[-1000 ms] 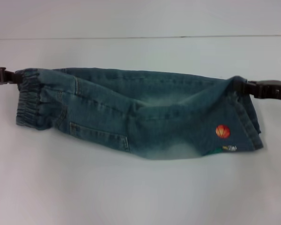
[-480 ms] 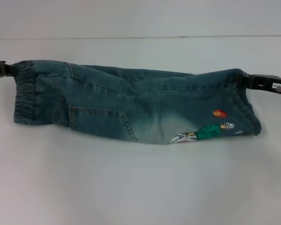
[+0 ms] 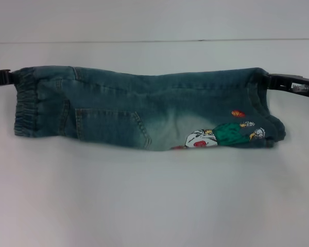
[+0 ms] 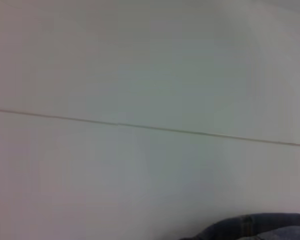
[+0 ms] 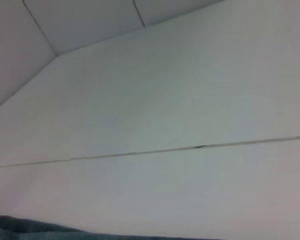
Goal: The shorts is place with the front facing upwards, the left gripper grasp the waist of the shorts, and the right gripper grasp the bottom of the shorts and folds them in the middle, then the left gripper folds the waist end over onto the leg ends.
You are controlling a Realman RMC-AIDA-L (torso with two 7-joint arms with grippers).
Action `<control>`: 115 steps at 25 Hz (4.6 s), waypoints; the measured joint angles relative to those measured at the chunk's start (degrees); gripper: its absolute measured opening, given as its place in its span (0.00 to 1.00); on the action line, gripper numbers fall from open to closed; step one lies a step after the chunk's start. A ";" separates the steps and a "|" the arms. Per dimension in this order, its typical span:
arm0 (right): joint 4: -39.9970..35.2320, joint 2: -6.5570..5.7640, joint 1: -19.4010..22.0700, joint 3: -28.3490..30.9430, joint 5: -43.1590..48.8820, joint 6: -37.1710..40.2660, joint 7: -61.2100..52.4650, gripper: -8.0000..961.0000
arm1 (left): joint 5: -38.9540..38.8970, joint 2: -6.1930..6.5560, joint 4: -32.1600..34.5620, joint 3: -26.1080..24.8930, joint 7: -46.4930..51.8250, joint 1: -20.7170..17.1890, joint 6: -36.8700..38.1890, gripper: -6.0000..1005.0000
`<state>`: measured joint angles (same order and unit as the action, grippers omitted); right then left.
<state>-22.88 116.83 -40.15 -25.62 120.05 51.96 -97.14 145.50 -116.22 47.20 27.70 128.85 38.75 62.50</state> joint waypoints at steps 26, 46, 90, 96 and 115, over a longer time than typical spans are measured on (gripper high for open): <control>0.24 1.39 -2.54 -4.35 -0.12 -6.28 -0.03 0.11 | 0.05 -1.57 2.60 9.77 -1.97 0.00 -6.01 0.11; -0.60 -1.40 2.05 -4.00 -7.69 2.16 -0.27 0.85 | 0.38 -1.12 6.44 8.52 -2.01 -2.02 1.50 0.79; -6.83 -3.91 6.97 -11.47 -0.43 51.97 6.24 0.97 | 14.07 -0.08 2.49 12.97 -8.20 0.11 9.33 0.88; -6.73 -3.65 7.08 -11.47 -0.43 51.54 6.40 0.96 | 14.27 -0.02 2.45 13.10 -8.04 0.25 9.32 0.67; -6.74 -3.16 7.67 -11.21 -0.39 50.31 7.64 0.95 | 6.84 -0.10 8.24 12.91 -10.95 -0.36 18.46 0.14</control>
<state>-29.62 113.67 -32.48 -36.83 119.66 102.27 -89.51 152.34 -116.32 55.43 40.61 117.89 38.38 80.95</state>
